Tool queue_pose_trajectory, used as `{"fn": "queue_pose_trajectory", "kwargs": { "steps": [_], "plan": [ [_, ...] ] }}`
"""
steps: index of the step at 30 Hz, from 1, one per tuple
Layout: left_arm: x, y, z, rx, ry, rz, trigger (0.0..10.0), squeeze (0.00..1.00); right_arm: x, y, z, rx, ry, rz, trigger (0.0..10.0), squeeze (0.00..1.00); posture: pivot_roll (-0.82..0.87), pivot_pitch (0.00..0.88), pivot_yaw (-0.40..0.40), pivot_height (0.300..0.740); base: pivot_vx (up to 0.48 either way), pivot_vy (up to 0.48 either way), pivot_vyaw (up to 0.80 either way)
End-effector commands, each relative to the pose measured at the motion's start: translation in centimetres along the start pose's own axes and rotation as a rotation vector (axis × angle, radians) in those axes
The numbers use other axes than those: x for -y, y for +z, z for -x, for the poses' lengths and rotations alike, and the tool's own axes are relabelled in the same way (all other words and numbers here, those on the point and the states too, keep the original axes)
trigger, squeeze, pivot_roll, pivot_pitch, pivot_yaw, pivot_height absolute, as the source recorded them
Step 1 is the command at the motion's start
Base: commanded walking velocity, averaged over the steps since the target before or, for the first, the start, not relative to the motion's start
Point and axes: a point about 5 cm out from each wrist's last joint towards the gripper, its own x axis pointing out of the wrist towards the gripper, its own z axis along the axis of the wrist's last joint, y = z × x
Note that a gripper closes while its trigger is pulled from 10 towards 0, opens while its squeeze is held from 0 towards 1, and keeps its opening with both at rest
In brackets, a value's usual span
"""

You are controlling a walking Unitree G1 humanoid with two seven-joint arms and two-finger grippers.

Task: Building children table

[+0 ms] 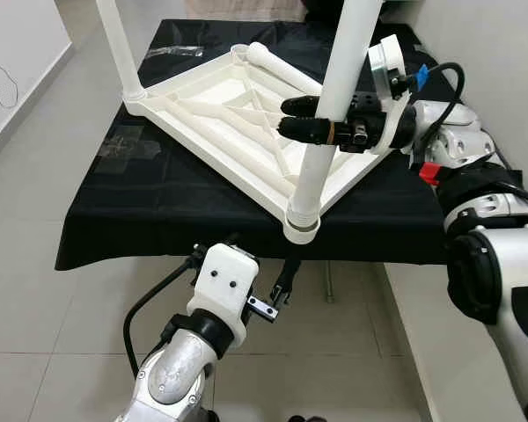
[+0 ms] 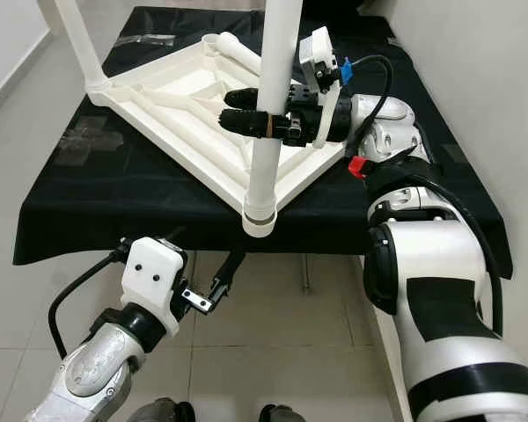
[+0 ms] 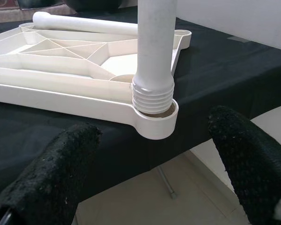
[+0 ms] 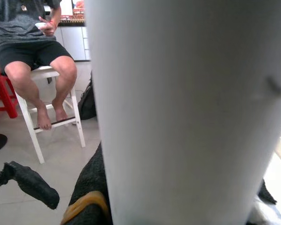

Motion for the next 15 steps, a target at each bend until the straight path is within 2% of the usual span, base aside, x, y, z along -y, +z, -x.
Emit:
{"fn": "queue_pose_trajectory", "kwargs": {
  "steps": [1, 10, 15],
  "plan": [
    [0.1, -0.1, 0.0, -0.009, 0.003, -0.001, 10.0, 0.0, -0.5, -1.7, -0.3, -0.034, 0.066, -0.099, 10.0, 0.0, 0.12, 0.246, -0.056, 0.74, 0.0, 0.0, 0.0],
    [0.0, -0.2, 0.0, -0.011, 0.013, -0.006, 10.0, 0.0, -0.7, -1.8, -0.5, -0.039, 0.093, -0.12, 10.0, 0.0, 0.12, 0.247, -0.057, 0.74, 0.0, 0.0, 0.0],
    [-0.1, -0.2, 0.0, -0.009, 0.015, -0.009, 10.0, 0.0, -0.8, -2.8, -0.7, -0.127, 0.082, -0.112, 10.0, 0.0, 0.12, 0.244, -0.058, 0.74, 0.0, 0.0, 0.0]
  ]
}}
